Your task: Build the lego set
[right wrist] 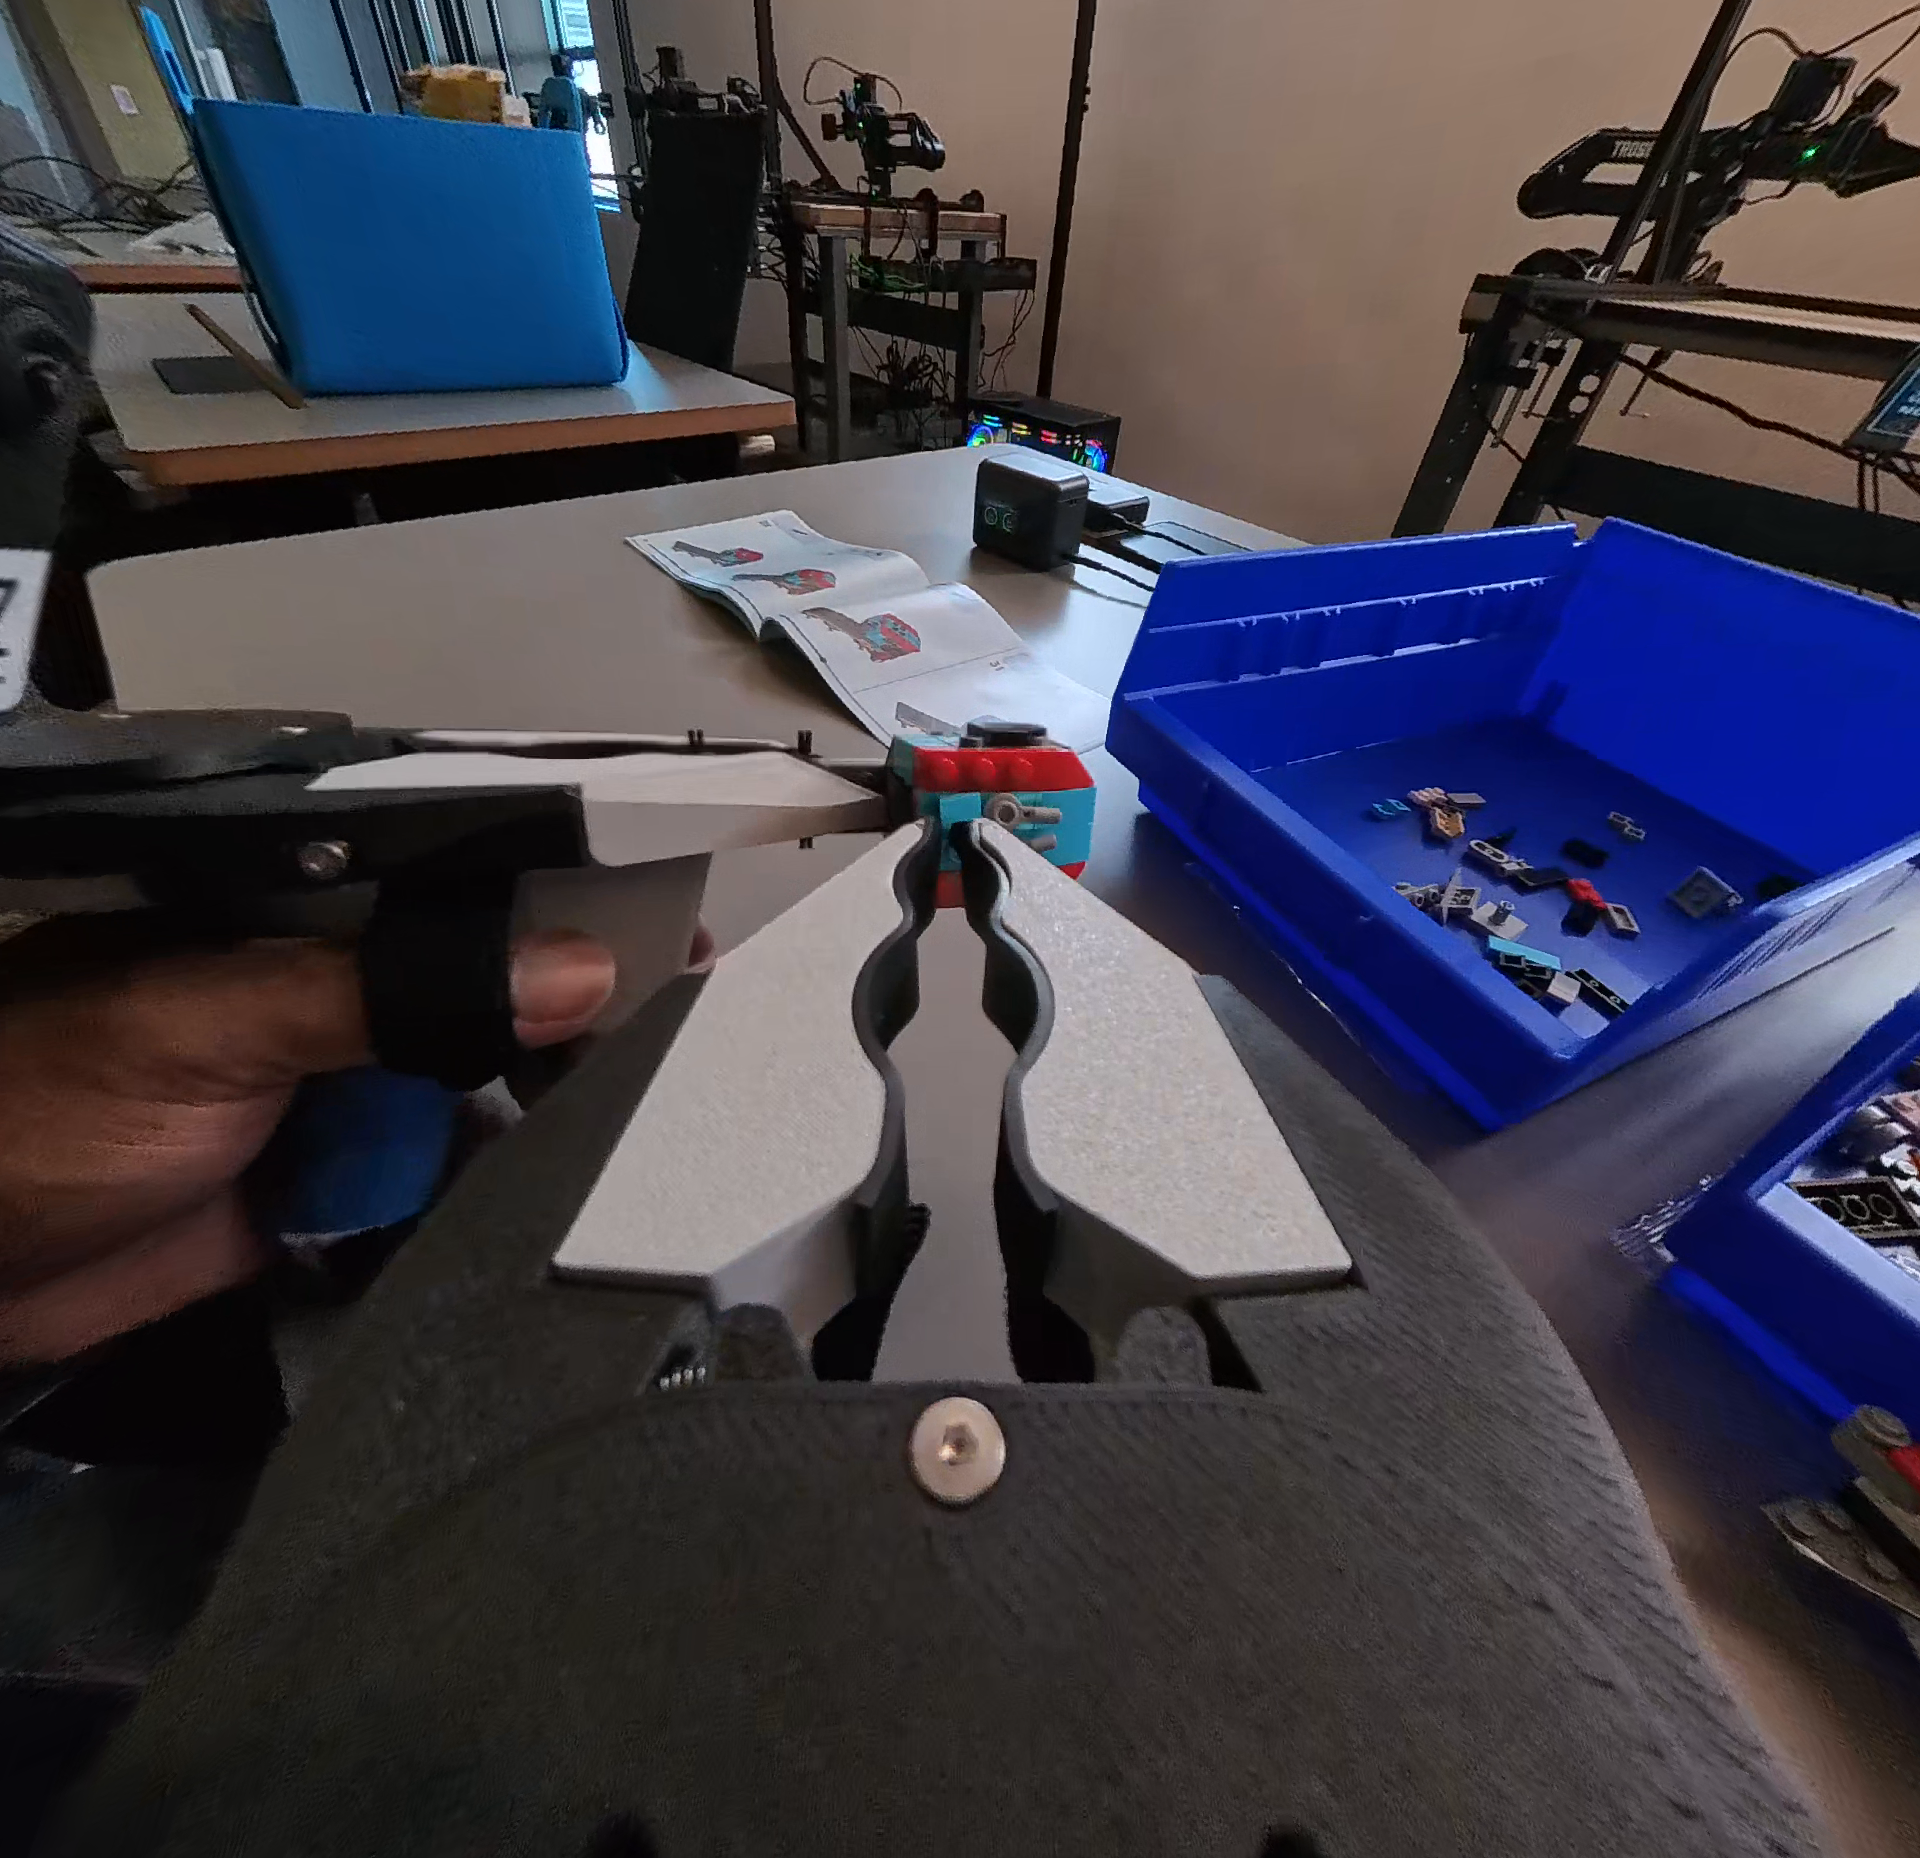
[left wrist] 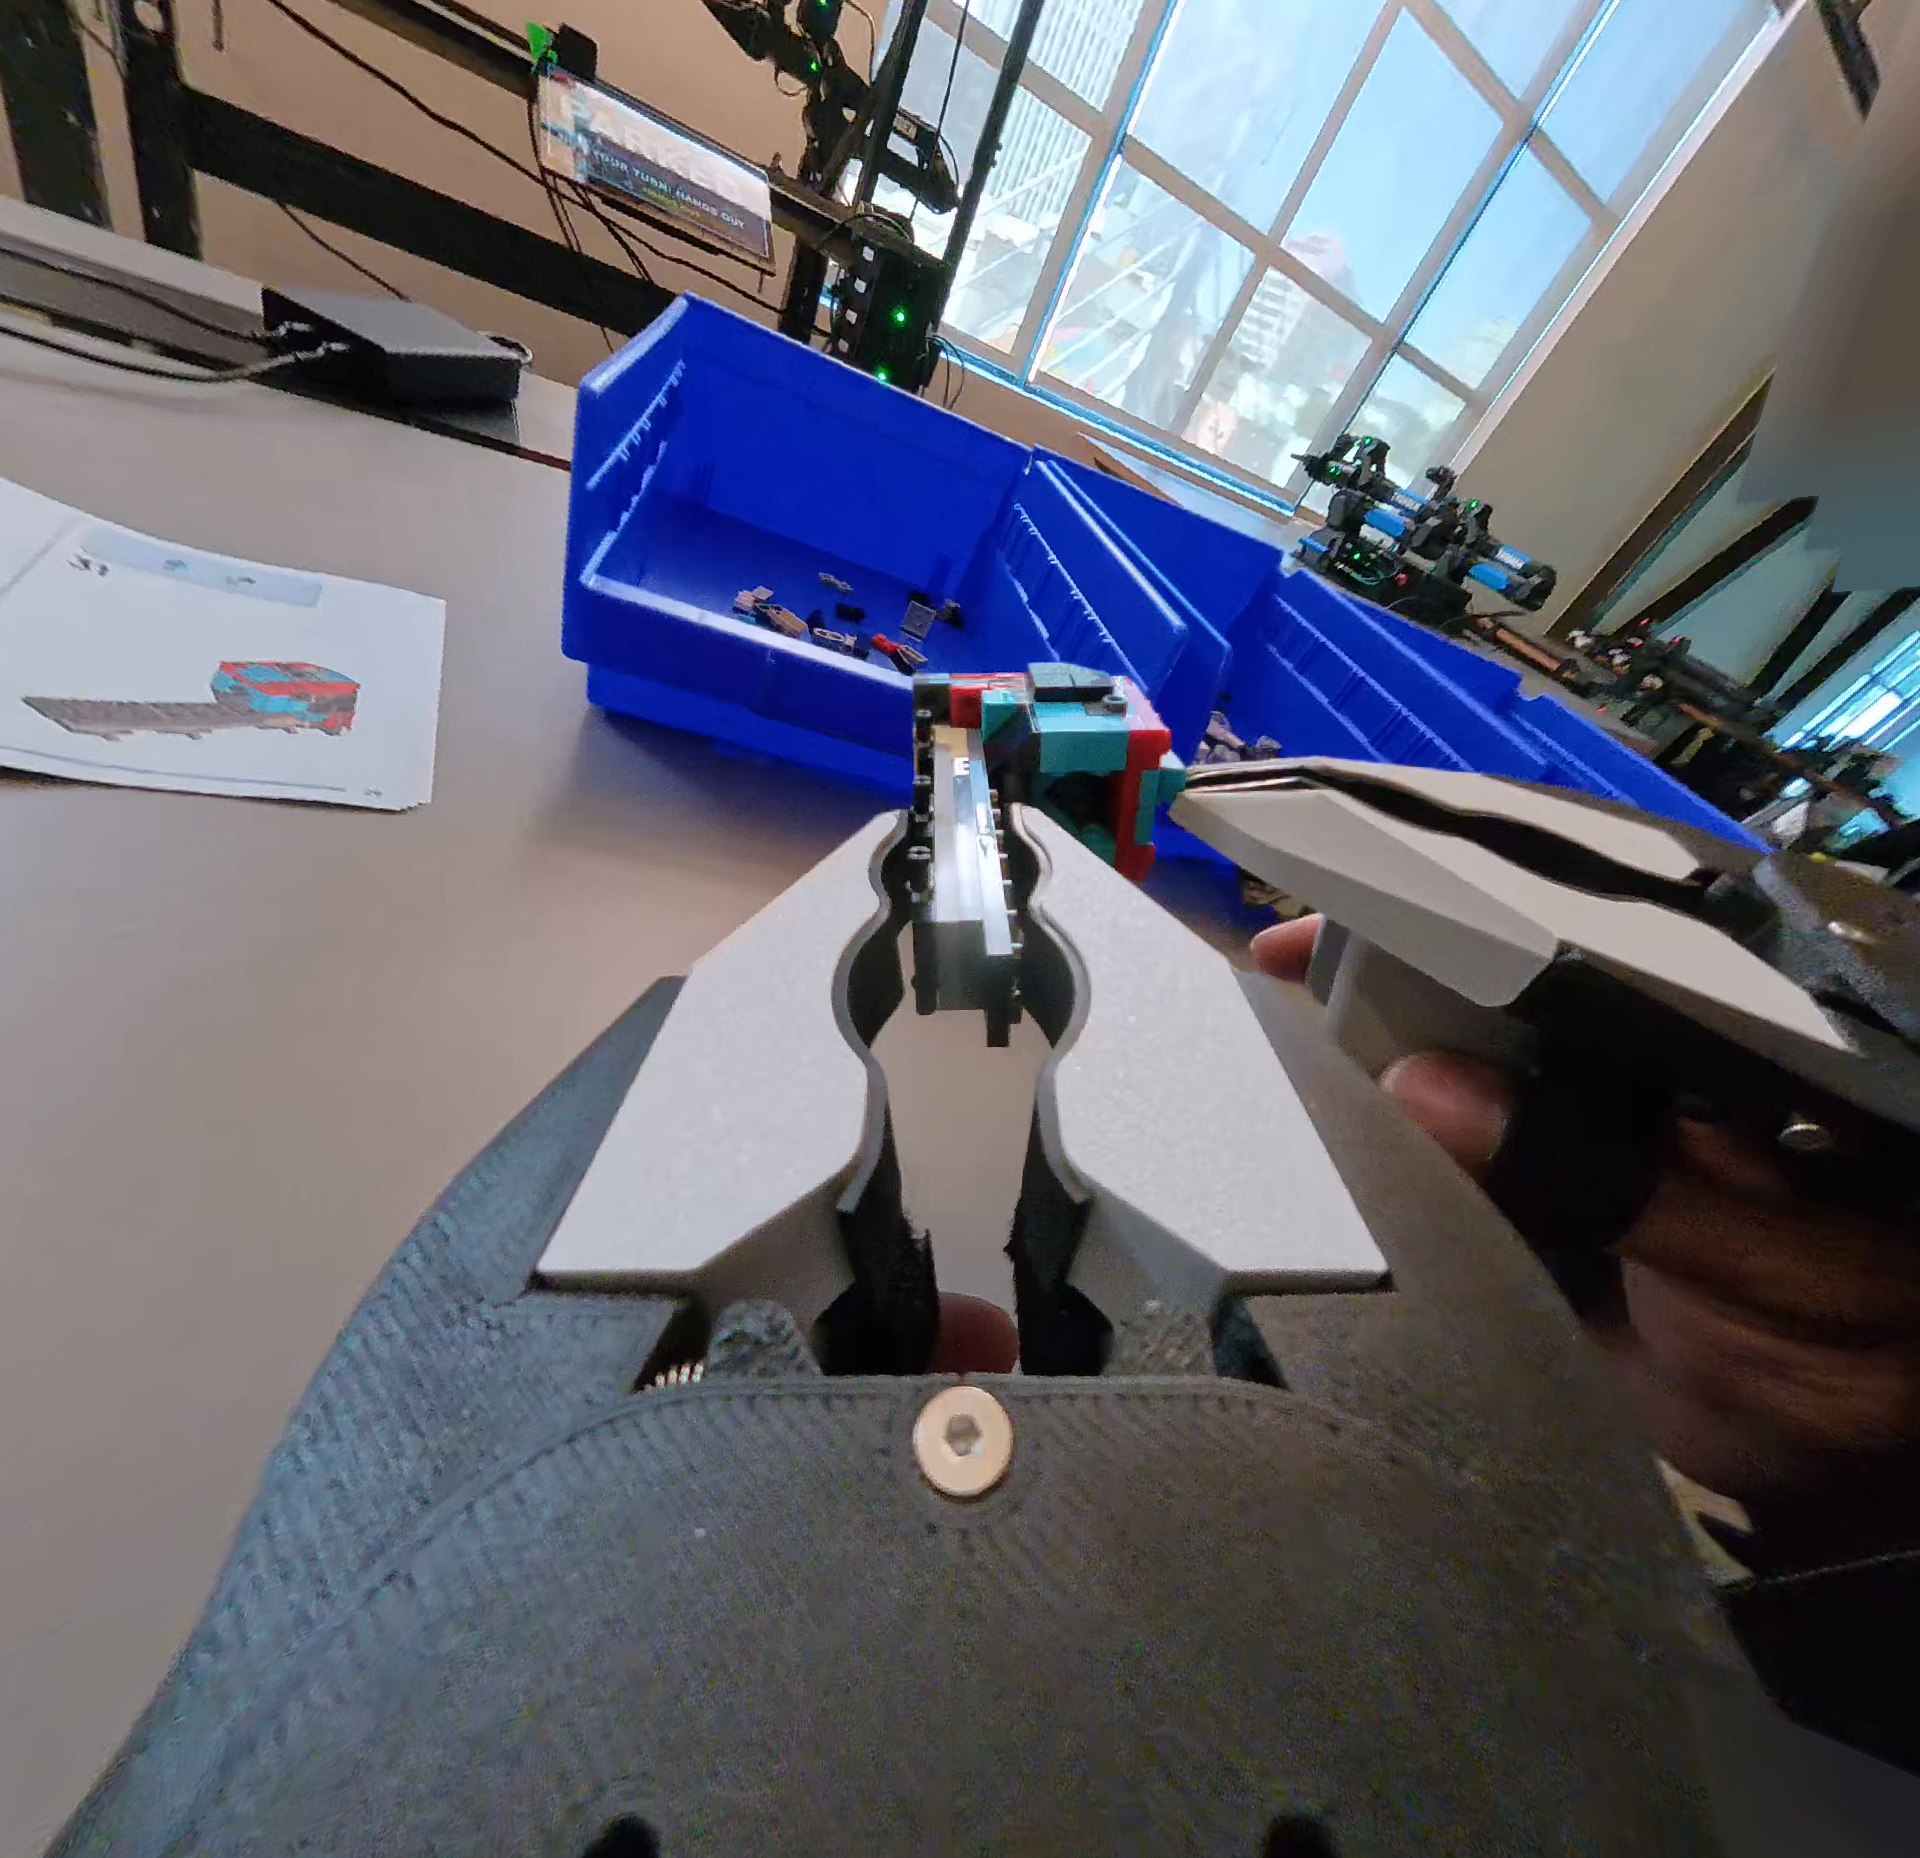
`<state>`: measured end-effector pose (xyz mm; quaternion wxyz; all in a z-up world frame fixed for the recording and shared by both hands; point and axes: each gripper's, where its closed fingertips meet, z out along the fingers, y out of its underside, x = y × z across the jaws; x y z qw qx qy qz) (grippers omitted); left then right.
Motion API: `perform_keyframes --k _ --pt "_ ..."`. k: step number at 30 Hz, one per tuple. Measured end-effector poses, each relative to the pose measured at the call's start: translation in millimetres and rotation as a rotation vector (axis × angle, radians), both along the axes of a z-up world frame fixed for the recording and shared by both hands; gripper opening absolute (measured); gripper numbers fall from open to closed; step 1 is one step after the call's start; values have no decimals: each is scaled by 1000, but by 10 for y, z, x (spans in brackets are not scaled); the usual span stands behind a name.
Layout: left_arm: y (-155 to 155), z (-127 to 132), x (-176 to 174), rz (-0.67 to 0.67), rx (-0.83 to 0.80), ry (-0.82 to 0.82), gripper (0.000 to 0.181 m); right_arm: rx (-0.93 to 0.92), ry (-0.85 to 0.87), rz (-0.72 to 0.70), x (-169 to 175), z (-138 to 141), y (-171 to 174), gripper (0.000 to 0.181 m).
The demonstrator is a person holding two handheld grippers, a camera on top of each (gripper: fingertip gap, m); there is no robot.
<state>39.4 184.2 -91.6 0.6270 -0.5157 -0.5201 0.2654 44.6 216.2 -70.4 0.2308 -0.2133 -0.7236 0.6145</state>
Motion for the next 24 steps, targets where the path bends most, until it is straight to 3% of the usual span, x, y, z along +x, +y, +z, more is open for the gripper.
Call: perform_keyframes --k 14,24 --pt "7 51 23 20 -194 75 16 -25 -12 11 27 -10 32 3" --pt "-17 28 7 29 -216 61 15 -35 -4 24 43 11 55 4"
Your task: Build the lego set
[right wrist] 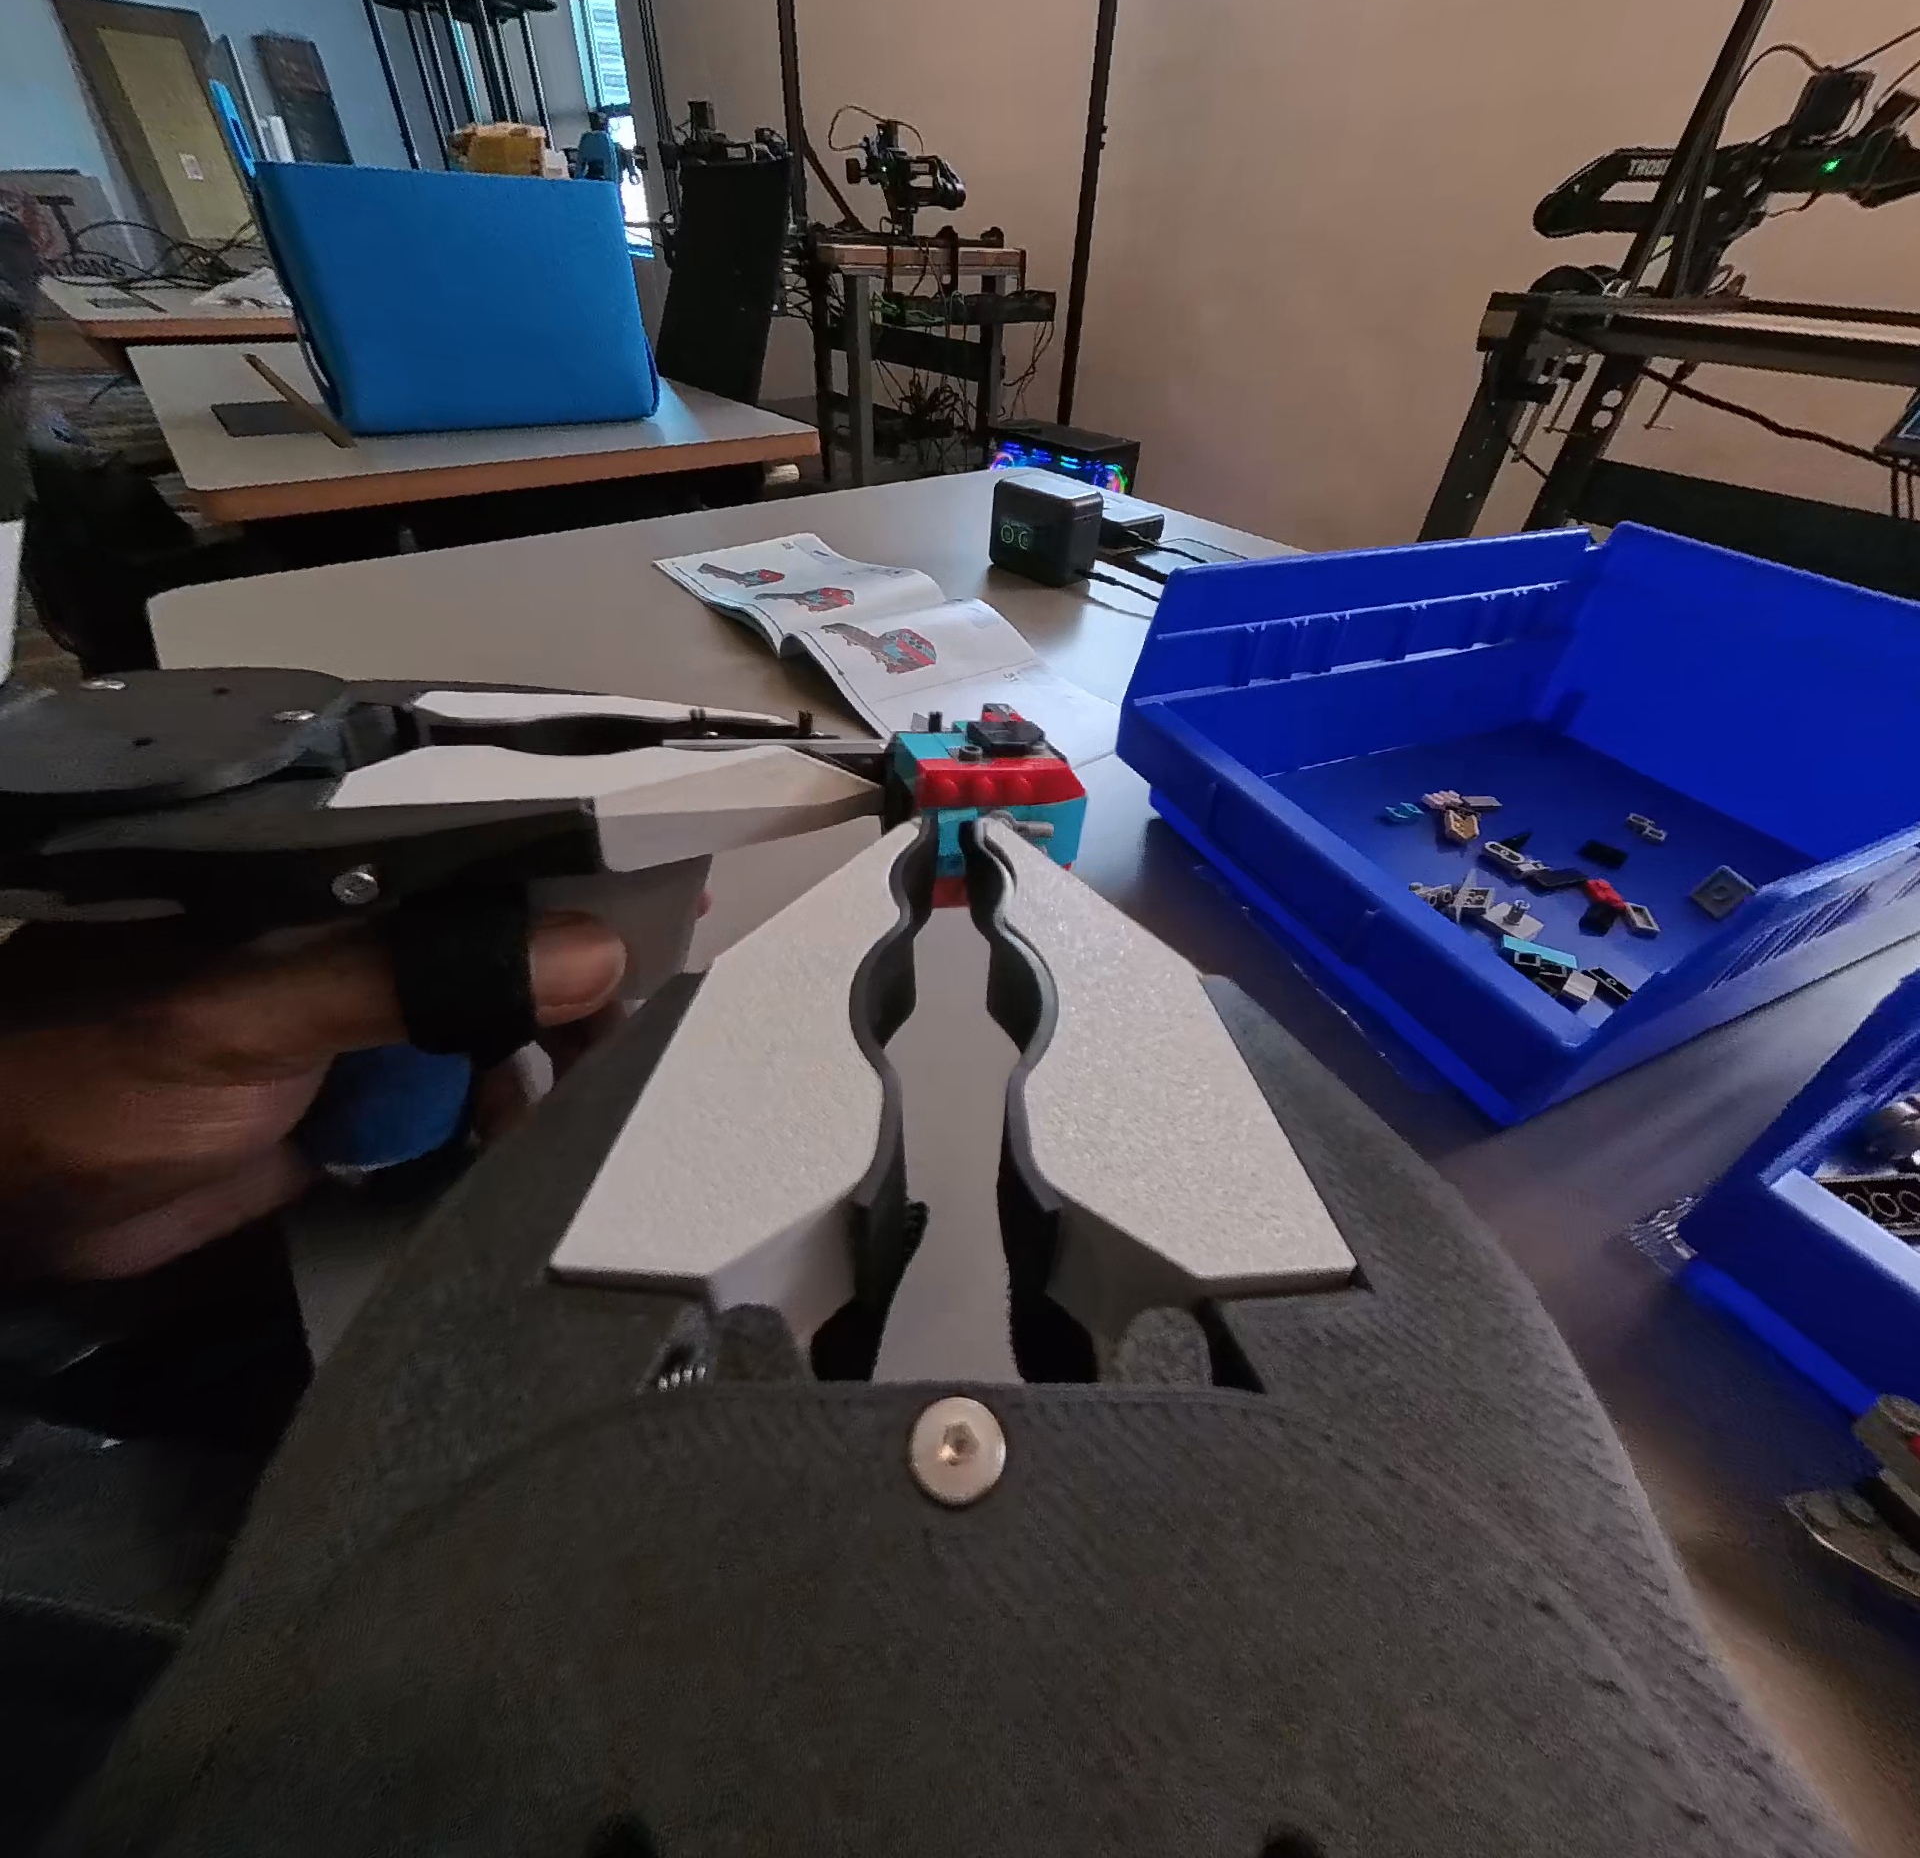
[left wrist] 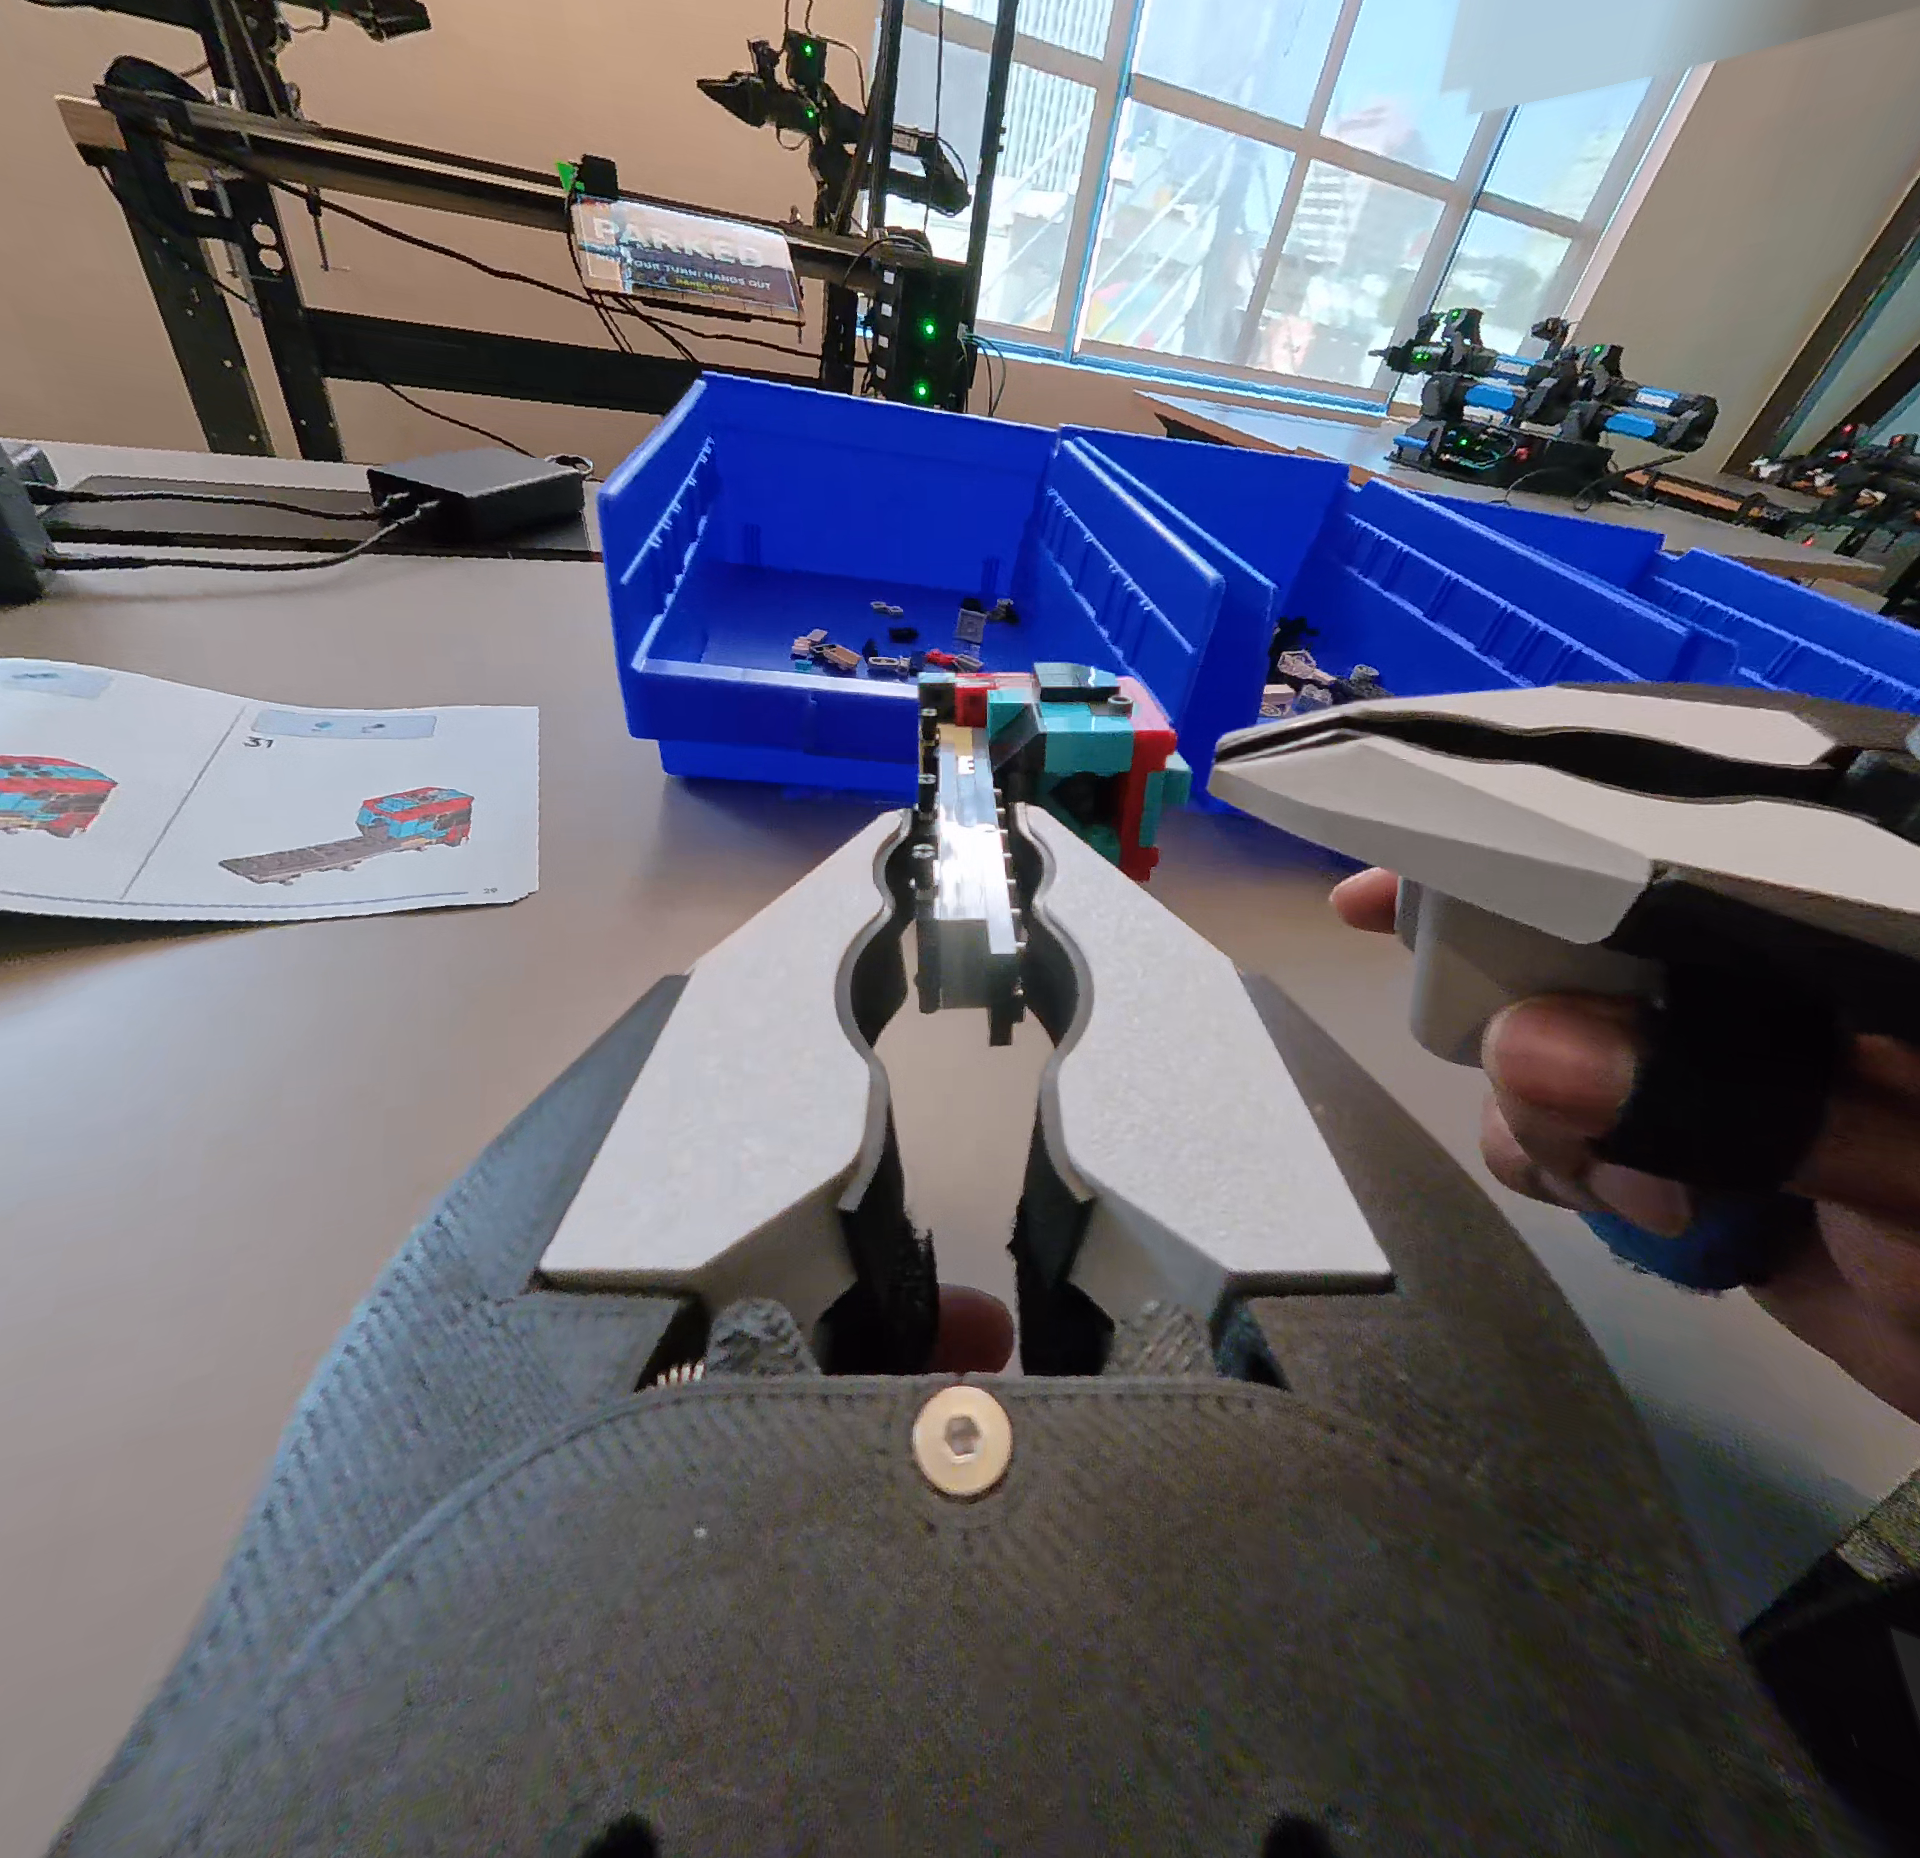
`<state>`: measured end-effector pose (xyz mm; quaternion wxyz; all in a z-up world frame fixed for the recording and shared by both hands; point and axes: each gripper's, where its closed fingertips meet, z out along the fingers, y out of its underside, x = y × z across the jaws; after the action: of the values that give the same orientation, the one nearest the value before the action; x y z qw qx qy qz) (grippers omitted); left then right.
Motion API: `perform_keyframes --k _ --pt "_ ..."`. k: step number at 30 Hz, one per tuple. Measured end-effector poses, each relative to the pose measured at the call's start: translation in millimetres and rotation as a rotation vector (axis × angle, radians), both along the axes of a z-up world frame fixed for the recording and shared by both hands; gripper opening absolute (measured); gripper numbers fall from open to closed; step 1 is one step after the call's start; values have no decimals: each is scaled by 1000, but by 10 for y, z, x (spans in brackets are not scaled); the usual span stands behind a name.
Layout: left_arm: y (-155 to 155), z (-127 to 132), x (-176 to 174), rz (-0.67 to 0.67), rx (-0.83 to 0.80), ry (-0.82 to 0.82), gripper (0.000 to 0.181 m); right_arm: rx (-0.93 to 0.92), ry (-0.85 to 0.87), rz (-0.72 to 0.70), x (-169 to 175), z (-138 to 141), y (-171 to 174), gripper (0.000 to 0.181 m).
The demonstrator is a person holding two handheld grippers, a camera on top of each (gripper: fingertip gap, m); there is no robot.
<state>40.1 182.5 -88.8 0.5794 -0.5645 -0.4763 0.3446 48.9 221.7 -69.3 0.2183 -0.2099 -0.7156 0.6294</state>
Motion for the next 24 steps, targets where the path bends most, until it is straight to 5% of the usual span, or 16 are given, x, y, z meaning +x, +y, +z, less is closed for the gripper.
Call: perform_keyframes --k 24 --pt "48 96 65 -116 -17 74 16 -44 -73 104 79 28 -14 4"
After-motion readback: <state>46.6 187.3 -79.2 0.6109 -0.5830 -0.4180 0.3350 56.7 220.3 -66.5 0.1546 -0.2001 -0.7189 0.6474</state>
